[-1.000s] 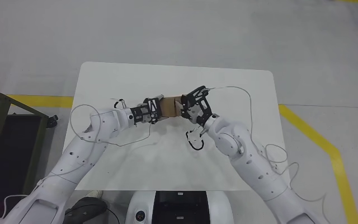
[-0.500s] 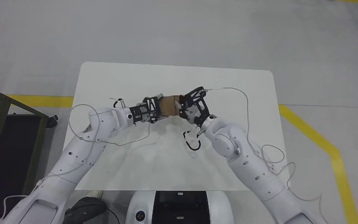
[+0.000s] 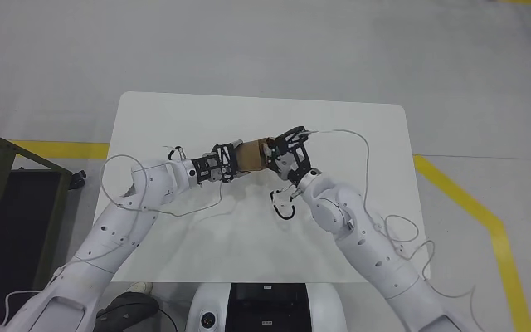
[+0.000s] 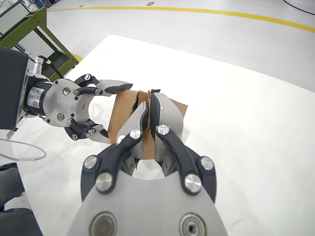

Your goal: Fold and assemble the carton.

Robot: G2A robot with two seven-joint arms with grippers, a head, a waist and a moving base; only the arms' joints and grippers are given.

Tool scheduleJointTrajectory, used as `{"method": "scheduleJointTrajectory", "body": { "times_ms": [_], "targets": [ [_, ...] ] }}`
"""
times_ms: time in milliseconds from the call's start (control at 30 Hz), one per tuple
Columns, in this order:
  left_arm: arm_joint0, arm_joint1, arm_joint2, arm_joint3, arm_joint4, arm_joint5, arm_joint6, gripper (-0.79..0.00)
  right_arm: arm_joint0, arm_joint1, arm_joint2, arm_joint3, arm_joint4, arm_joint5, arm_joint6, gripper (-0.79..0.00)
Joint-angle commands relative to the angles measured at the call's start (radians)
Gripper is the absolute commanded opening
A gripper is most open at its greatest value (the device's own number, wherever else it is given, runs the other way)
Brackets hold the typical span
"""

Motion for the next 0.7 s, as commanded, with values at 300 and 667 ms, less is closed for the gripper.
{"method": "scheduleJointTrajectory", "body": {
  "times_ms": [300,667],
  "targets": [
    [0.002,-0.002,-0.004,-0.001,-0.003,0.002,-0.003,-0.588,-0.002,-0.014,-0.009,0.024,0.017,-0.02,-0.04,-0.434],
    [-0.002,-0.005,0.001,0.001,-0.002,-0.002,-0.009,-0.585,-0.031,-0.009,0.031,-0.005,-0.007,-0.026,-0.034,-0.545]
  ]
}}
